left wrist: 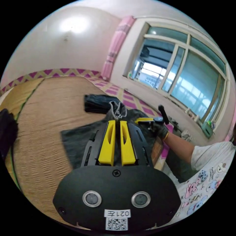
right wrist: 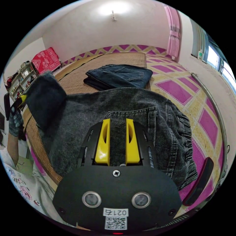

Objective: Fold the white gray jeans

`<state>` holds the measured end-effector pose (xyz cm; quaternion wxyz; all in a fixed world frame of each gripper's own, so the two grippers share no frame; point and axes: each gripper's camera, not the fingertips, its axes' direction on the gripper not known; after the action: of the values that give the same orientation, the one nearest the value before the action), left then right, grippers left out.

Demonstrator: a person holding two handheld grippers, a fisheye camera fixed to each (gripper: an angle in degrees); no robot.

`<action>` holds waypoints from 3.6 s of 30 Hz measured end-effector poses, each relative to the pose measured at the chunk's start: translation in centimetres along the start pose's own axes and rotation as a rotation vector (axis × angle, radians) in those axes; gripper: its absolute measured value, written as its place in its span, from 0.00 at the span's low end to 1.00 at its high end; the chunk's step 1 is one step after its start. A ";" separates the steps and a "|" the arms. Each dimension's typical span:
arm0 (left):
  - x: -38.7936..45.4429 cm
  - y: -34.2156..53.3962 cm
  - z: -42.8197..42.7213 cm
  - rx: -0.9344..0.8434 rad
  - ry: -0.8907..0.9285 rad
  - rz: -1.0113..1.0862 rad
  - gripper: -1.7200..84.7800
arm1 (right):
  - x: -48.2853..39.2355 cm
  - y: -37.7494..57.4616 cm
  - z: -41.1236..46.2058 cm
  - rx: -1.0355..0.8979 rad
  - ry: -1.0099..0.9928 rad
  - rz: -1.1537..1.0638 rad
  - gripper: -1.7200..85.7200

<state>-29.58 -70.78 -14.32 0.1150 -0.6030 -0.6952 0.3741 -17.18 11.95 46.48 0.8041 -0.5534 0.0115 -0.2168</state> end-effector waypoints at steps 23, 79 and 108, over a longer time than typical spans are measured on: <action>-19.4 2.8 -20.7 -0.029 -0.519 -0.262 0.08 | -1.3 0.2 -2.2 -0.008 0.238 -0.416 0.13; 0.0 14.1 -55.7 0.024 -0.197 -0.153 0.09 | 7.6 21.8 -16.3 0.138 -0.237 -0.370 0.04; 3.5 17.4 -72.6 0.254 -0.328 -0.486 0.02 | 15.1 18.9 -21.8 0.211 0.055 0.486 0.06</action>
<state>27.00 -39.94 23.57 0.1619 -0.3317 -0.7760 0.5115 -2.79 -7.25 24.43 0.8851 -0.4415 0.1434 -0.0322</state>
